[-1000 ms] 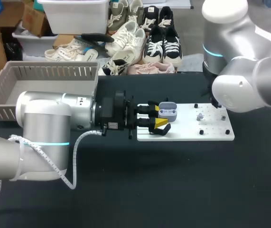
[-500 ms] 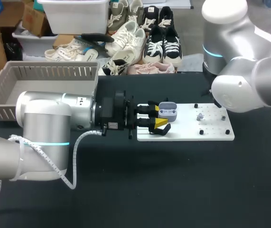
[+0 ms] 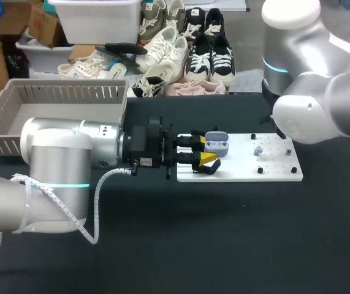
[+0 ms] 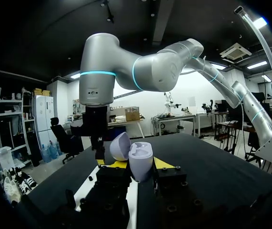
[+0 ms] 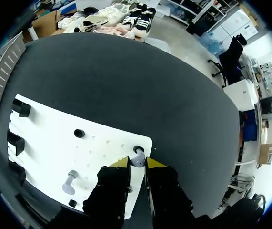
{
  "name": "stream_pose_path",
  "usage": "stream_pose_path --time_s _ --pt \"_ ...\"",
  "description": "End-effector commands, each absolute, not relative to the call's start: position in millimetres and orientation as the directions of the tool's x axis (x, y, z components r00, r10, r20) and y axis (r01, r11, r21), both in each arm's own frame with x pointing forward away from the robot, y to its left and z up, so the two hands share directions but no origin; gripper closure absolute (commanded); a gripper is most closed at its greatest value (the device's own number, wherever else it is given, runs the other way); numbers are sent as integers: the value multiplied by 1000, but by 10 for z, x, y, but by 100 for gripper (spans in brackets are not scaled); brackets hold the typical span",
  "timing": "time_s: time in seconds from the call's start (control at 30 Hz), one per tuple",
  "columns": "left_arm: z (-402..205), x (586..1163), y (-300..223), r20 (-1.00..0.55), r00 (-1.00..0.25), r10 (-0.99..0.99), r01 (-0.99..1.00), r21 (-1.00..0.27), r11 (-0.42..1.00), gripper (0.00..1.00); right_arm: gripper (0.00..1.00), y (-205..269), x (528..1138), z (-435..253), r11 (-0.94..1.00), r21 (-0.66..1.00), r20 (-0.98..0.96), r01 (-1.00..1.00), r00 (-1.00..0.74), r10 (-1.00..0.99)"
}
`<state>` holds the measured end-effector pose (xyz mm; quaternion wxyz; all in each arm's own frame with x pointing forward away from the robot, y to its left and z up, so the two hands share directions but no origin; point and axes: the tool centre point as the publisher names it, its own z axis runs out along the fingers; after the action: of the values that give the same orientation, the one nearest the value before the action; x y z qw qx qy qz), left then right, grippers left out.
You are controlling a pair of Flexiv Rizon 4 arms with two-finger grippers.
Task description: Pick up each earbud case from the left stands, insert the matching earbuds, close the lid, and place the case in the box.
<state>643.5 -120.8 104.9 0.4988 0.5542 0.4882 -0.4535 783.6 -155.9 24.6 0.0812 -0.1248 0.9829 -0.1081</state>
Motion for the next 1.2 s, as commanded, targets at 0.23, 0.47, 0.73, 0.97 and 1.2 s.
stream_pose_path --time_s 0.23,0.47,0.73,0.97,1.2 --pt "1042 6436 -1206 -990 113 86 994 111 -25 100 100 -1591 7733 365 945 -246 -155 -214 -954 -257" --pt "1042 6436 -1206 -990 113 86 994 111 -25 100 100 -1624 7631 509 951 -230 -174 -205 -953 -248" --pt "1042 6436 -1206 -990 113 86 994 111 -25 100 100 -1585 7404 774 946 -241 -191 -215 -946 -263" --pt "1042 6436 -1206 -990 113 86 994 111 -25 100 100 -1484 7147 970 946 -243 -155 -214 -954 -256" --pt "1042 6436 -1206 -990 113 86 994 111 -25 100 100 -1394 6876 1074 951 -210 -101 -227 -963 -251"
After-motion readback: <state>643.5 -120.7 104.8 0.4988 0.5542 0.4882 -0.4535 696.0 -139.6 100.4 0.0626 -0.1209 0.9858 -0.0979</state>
